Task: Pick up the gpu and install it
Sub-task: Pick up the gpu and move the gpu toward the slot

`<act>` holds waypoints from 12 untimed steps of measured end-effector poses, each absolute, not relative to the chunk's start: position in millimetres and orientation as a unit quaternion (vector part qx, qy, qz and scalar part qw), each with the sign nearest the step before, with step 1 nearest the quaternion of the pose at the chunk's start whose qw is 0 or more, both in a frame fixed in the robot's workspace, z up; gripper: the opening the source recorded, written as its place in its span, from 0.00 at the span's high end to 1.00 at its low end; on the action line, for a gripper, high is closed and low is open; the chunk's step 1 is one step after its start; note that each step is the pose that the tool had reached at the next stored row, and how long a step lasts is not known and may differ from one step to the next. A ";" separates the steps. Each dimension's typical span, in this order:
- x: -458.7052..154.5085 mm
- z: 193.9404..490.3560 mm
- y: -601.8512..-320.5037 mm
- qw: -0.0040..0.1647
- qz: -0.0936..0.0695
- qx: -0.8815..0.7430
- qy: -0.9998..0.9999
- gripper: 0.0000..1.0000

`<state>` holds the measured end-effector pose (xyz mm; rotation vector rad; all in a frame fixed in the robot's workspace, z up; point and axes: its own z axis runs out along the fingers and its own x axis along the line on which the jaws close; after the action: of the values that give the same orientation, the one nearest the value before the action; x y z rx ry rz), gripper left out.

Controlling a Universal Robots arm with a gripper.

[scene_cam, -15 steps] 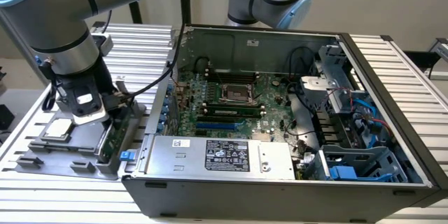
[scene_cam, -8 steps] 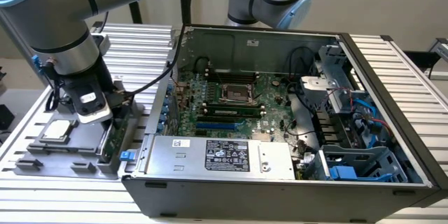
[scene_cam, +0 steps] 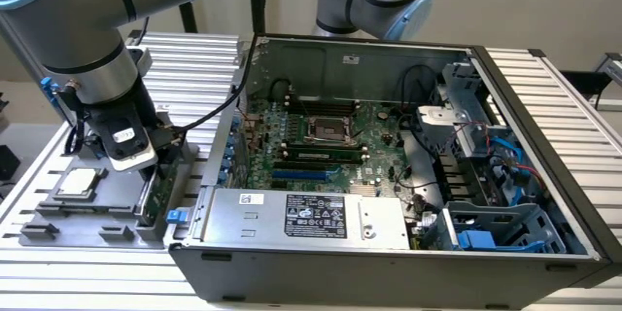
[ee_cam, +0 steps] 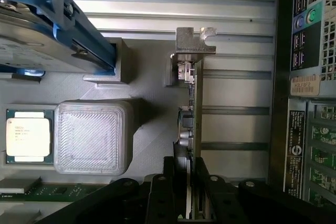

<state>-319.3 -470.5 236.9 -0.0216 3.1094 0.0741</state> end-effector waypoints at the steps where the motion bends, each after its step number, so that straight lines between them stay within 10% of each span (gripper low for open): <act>1: -319.3 236.9 -470.5 0.016 0.024 -0.007 1.000 0.74; 12: -319.3 240.9 -470.5 0.014 0.024 -0.007 1.000 0.74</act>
<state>-319.3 -470.5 240.9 -0.0212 3.1117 0.0736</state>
